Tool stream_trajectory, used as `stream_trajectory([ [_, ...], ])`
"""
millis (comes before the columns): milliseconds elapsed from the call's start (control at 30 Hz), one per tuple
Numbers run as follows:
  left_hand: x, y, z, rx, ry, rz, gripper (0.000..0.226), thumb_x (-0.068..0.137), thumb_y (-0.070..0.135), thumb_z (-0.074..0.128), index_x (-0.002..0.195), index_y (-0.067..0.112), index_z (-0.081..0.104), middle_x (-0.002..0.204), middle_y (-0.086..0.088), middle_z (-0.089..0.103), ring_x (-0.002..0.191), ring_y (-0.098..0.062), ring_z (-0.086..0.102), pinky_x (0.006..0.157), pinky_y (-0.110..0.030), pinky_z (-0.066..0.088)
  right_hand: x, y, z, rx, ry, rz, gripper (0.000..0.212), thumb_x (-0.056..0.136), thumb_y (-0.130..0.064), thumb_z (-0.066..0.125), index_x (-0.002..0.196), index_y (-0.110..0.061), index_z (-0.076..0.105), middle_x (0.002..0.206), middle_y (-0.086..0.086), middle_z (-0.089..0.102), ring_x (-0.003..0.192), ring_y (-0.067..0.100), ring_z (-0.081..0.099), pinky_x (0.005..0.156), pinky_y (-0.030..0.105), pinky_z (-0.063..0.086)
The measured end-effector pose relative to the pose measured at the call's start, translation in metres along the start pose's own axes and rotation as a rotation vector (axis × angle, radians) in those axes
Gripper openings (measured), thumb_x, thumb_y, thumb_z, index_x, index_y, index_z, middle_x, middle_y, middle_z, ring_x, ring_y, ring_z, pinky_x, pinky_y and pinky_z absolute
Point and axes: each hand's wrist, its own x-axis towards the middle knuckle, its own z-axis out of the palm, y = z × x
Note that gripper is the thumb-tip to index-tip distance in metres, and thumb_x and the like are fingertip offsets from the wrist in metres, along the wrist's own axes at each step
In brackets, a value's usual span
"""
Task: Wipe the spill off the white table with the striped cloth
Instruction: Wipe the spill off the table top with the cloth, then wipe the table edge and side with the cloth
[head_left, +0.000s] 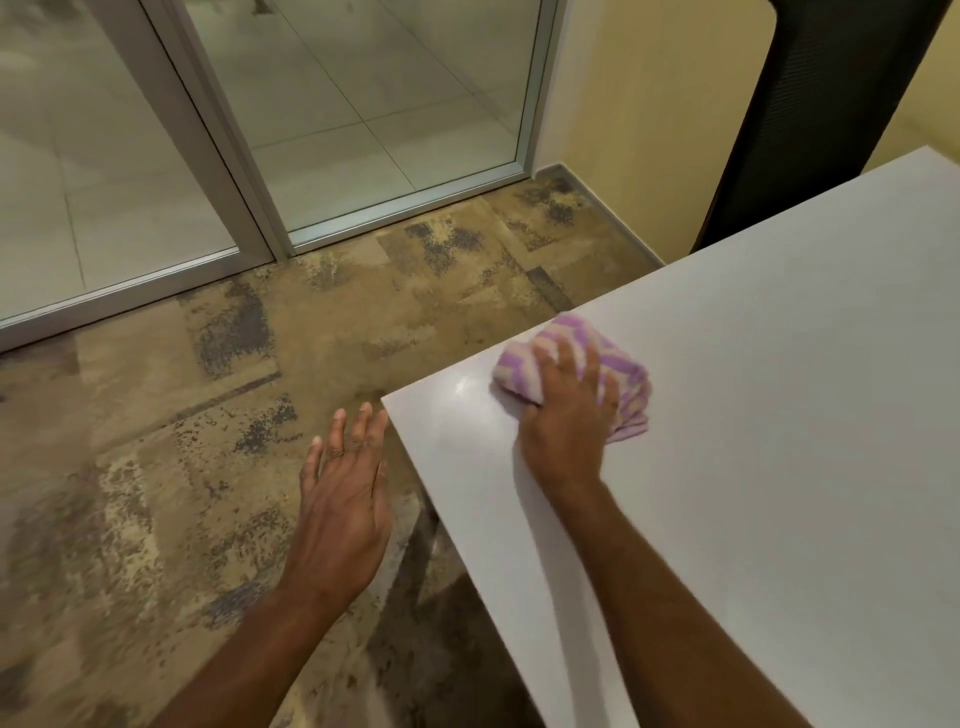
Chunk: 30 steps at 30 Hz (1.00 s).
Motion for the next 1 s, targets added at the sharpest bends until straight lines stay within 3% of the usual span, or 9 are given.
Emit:
stream_trajectory([
  [100, -0.015, -0.006, -0.003, -0.028, 0.014, -0.028, 0.058, 0.107, 0.028, 0.024, 0.164, 0.021, 0.018, 0.171, 0.007, 0.009, 0.158, -0.003, -0.011, 0.125, -0.024, -0.015, -0.025, 0.011, -0.017, 0.020, 0.029, 0.052, 0.058, 0.095, -0.049, 0.065, 0.145, -0.023, 0.055, 0.158, 0.002, 0.047, 0.155, 0.029, 0.024, 0.126, 0.050, 0.007],
  [200, -0.033, -0.016, -0.001, -0.038, 0.016, -0.069, 0.059, 0.106, 0.030, 0.024, 0.164, 0.019, 0.018, 0.172, 0.003, 0.010, 0.158, -0.005, -0.011, 0.127, -0.027, -0.012, -0.073, 0.008, -0.029, 0.251, -0.020, 0.072, 0.057, 0.096, -0.037, 0.069, 0.146, -0.017, 0.053, 0.148, -0.005, 0.048, 0.151, 0.002, 0.023, 0.122, 0.010, -0.003],
  [233, -0.038, -0.019, 0.000, -0.045, 0.015, -0.079, 0.060, 0.106, 0.033, 0.023, 0.164, 0.020, 0.017, 0.172, 0.003, 0.009, 0.158, -0.004, -0.012, 0.128, -0.030, -0.010, -0.088, 0.005, -0.031, 0.280, -0.027, 0.055, 0.057, 0.096, -0.038, 0.068, 0.147, -0.019, 0.052, 0.147, -0.006, 0.047, 0.151, 0.005, 0.024, 0.117, 0.004, -0.006],
  [267, -0.043, -0.020, 0.000, -0.056, 0.014, -0.085, 0.060, 0.106, 0.035, 0.021, 0.164, 0.020, 0.016, 0.172, 0.003, 0.007, 0.158, -0.004, -0.012, 0.128, -0.033, -0.008, -0.102, 0.003, -0.032, 0.248, -0.016, 0.012, 0.056, 0.098, -0.046, 0.061, 0.148, -0.022, 0.050, 0.148, -0.006, 0.046, 0.152, 0.012, 0.025, 0.118, 0.006, -0.009],
  [333, -0.053, -0.022, 0.000, -0.079, 0.015, -0.097, 0.061, 0.106, 0.039, 0.018, 0.164, 0.020, 0.016, 0.172, 0.004, 0.007, 0.158, -0.006, -0.011, 0.130, -0.040, -0.002, -0.123, 0.000, -0.030, 0.168, -0.010, -0.048, 0.062, 0.098, -0.058, 0.041, 0.151, -0.026, 0.045, 0.155, -0.004, 0.044, 0.154, 0.021, 0.025, 0.127, 0.026, -0.007],
  [433, -0.068, -0.024, -0.001, -0.085, 0.021, -0.114, 0.060, 0.107, 0.038, 0.021, 0.164, 0.018, 0.019, 0.172, 0.001, 0.011, 0.160, -0.013, -0.003, 0.130, -0.045, 0.003, -0.148, -0.002, -0.028, 0.108, -0.058, -0.067, 0.063, 0.095, -0.044, 0.035, 0.154, -0.022, 0.042, 0.159, 0.004, 0.044, 0.154, 0.030, 0.026, 0.127, 0.057, 0.009],
  [633, -0.094, -0.030, -0.002, -0.132, 0.000, -0.095, 0.058, 0.108, 0.032, 0.026, 0.163, 0.016, 0.021, 0.172, -0.002, 0.013, 0.160, -0.015, -0.002, 0.130, -0.047, 0.003, -0.182, -0.013, -0.043, 0.125, -0.091, -0.040, 0.065, 0.093, -0.045, 0.041, 0.153, -0.021, 0.047, 0.161, -0.005, 0.038, 0.156, 0.019, 0.021, 0.126, 0.052, 0.013],
  [767, -0.107, -0.033, -0.005, -0.153, -0.034, -0.052, 0.057, 0.109, 0.033, 0.026, 0.163, 0.017, 0.020, 0.172, -0.001, 0.012, 0.160, -0.013, -0.004, 0.130, -0.042, 0.000, -0.224, -0.008, -0.049, 0.059, -0.060, -0.019, 0.065, 0.090, -0.020, 0.057, 0.154, -0.026, 0.044, 0.163, -0.009, 0.033, 0.157, 0.011, 0.014, 0.125, 0.052, 0.016],
  [1000, -0.123, -0.037, -0.020, -0.148, -0.073, 0.034, 0.058, 0.108, 0.033, 0.026, 0.163, 0.015, 0.023, 0.172, -0.002, 0.014, 0.160, -0.014, -0.002, 0.129, -0.037, -0.003, -0.232, -0.024, -0.043, -0.004, 0.013, 0.107, 0.067, 0.083, -0.023, 0.058, 0.150, -0.024, 0.049, 0.162, -0.006, 0.038, 0.156, 0.022, 0.023, 0.122, 0.049, 0.014],
])
